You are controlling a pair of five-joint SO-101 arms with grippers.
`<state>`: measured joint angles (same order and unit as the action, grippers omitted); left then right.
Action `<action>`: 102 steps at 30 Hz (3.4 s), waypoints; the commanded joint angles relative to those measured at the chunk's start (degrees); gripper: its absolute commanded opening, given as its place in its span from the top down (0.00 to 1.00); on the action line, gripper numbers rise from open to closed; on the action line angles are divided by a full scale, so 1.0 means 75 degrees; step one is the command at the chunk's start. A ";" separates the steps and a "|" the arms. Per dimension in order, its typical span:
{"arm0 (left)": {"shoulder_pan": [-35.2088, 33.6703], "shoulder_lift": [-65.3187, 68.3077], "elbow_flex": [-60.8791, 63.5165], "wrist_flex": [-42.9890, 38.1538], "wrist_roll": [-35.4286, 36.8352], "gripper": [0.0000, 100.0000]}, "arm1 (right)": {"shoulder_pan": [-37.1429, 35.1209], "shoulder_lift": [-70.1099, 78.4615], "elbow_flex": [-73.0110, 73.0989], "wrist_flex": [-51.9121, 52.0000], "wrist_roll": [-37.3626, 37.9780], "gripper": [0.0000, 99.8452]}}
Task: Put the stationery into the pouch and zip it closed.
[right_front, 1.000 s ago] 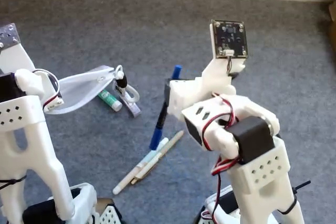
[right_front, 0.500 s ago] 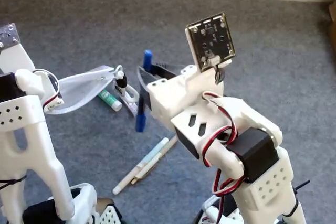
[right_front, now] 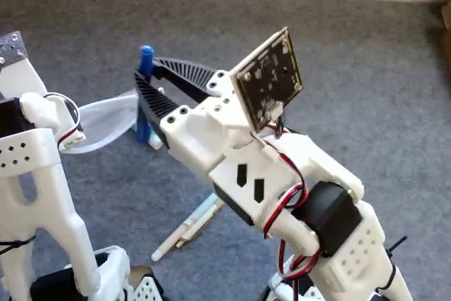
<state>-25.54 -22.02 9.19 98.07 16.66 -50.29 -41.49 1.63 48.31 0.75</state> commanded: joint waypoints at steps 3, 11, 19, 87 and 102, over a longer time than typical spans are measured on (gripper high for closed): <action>-0.0123 0.0029 0.0170 0.0035 0.0047 0.99 | -0.0111 -0.0229 0.1037 -0.1893 0.0281 1.00; -0.0123 0.0029 0.0182 0.0035 0.0023 0.99 | -0.0111 -0.0252 0.2573 -0.4026 0.0281 1.00; -0.0123 0.0029 0.0264 0.0000 0.0023 0.99 | -0.0111 -0.0252 0.4507 -0.6148 0.0293 1.00; -0.0100 0.0029 0.0381 -0.0012 0.0047 0.99 | 0.0111 -0.2327 0.7824 -0.5820 -0.1207 0.86; -0.0111 0.0029 0.0381 -0.0012 0.0047 0.99 | 0.0592 -0.2444 0.7238 -0.3452 -0.1266 0.86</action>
<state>-25.54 -22.11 10.33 97.98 16.66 -48.44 -58.11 60.26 20.26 -8.13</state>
